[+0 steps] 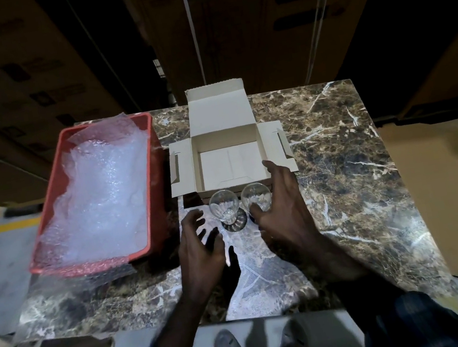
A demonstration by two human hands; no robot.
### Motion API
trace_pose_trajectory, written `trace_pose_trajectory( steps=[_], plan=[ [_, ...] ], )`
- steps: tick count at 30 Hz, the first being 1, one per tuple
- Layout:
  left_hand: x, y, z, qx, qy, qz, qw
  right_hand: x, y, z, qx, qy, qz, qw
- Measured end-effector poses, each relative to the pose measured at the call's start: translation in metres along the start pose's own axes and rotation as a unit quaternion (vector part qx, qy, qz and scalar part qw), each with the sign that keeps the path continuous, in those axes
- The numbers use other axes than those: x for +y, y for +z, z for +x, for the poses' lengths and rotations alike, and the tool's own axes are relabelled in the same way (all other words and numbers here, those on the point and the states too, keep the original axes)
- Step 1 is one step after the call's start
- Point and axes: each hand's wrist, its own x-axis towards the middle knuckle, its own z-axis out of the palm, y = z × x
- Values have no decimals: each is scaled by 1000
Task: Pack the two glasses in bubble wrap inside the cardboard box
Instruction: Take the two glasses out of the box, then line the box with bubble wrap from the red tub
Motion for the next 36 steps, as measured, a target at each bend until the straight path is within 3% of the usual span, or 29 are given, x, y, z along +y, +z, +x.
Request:
trace_pose_trajectory(
  steps=[8, 13, 19, 23, 28, 36],
  plan=[
    [50, -34, 8, 53, 163, 48, 984, -31, 0, 14, 29, -97, 17, 995],
    [61, -70, 23, 87, 199, 104, 971, -57, 11, 17, 46, -159, 15, 986],
    [27, -136, 42, 95, 199, 157, 963, -100, 47, 10, 0, -276, -12, 961],
    [0, -182, 56, 42, 152, 178, 971, -130, 80, 7, -36, -312, -28, 949],
    [-33, -235, 82, -43, 121, 256, 958, -163, 117, 6, -52, -301, -53, 951],
    [-76, -280, 124, -225, 160, 392, 878, -192, 161, 7, -87, -265, -115, 953]
  ],
)
